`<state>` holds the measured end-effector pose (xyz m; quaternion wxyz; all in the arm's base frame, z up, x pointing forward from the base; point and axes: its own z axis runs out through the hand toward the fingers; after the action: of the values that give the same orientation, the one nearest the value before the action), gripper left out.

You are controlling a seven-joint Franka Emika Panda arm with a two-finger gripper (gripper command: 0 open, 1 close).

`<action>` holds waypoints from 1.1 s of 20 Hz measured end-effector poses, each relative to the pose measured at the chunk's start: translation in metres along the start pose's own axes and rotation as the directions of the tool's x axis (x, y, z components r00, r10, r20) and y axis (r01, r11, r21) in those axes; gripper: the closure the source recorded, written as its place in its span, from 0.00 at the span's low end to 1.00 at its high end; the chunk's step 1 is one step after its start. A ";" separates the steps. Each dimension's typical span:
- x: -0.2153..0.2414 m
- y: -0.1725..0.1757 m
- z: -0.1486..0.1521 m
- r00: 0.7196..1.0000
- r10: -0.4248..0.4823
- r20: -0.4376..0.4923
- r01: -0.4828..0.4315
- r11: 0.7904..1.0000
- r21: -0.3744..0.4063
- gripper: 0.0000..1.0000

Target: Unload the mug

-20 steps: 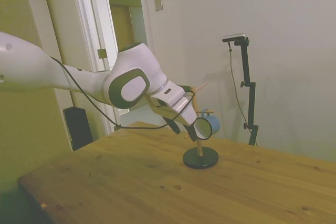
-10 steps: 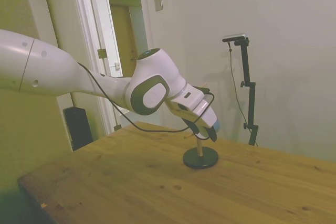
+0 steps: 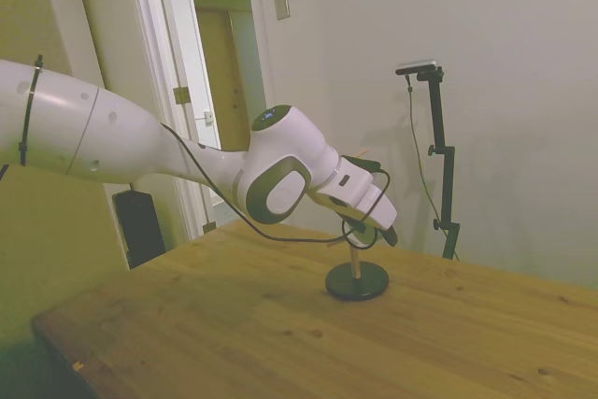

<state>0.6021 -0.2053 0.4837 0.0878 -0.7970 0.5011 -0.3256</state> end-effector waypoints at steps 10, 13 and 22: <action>-0.003 -0.019 0.033 1.000 -0.016 0.010 0.016 0.999 0.052 0.00; -0.002 -0.023 0.038 1.000 -0.022 0.009 0.021 0.998 0.055 1.00; -0.002 -0.027 0.039 0.999 -0.037 0.011 0.036 0.997 0.065 1.00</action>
<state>0.6448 -0.1980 0.4654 0.1105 -0.8048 0.4751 -0.3381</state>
